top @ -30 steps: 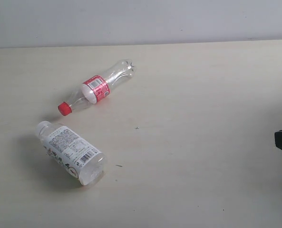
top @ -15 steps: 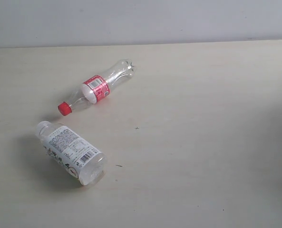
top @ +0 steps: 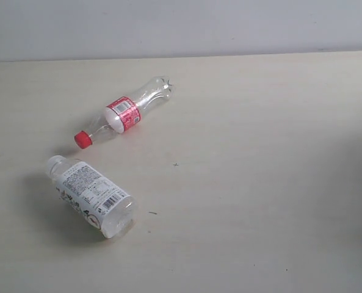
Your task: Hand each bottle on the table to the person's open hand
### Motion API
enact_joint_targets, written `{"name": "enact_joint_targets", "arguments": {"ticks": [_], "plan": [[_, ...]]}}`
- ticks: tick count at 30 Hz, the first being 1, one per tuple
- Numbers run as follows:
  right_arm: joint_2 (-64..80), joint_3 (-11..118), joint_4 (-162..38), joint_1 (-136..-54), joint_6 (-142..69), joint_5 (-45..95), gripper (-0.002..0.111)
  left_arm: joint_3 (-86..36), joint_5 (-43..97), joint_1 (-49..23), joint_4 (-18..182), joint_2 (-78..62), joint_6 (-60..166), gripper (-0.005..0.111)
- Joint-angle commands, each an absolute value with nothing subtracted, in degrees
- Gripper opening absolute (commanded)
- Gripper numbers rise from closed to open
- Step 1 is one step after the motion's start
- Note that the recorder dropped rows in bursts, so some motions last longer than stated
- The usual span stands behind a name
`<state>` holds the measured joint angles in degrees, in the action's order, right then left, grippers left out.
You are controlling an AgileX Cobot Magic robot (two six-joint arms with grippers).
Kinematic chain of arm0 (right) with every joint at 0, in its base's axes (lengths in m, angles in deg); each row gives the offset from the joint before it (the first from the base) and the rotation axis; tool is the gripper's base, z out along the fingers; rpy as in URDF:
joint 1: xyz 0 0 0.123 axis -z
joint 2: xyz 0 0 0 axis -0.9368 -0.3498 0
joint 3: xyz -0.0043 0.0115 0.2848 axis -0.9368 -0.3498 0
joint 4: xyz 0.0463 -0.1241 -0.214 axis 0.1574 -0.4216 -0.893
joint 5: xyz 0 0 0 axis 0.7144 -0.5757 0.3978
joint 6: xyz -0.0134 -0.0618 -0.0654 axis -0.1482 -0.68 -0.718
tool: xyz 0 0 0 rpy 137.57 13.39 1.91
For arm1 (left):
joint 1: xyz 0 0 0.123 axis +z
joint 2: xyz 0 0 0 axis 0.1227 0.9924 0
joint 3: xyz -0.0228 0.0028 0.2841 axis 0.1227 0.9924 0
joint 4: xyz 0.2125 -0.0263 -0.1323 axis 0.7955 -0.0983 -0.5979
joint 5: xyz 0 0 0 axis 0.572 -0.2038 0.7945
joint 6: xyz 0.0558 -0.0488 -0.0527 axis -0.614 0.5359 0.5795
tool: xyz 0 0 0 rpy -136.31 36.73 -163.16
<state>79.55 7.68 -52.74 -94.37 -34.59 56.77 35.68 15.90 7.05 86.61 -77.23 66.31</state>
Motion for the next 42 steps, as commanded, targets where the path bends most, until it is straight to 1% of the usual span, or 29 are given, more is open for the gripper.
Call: {"name": "enact_joint_targets", "arguments": {"ticks": [1,9,12,17,42], "plan": [[79.7,7.4,-52.6,-94.3,-34.5,55.9,0.000,35.9,16.0,7.0,86.8,-77.6,66.4,0.000],[79.7,5.3,-52.6,-94.3,-34.5,54.5,0.000,35.9,16.0,7.0,86.8,-77.6,66.4,0.000],[79.7,0.9,-52.6,-94.3,-34.5,52.2,0.000,35.9,16.0,7.0,86.8,-77.6,66.4,0.000],[79.7,-6.4,-52.6,-94.3,-32.9,52.5,0.000,35.9,16.0,7.0,86.8,-77.6,66.4,0.000],[79.7,-6.6,-52.6,-94.3,-32.6,52.5,0.000,35.9,16.0,7.0,86.8,-77.6,66.4,0.000]]}}
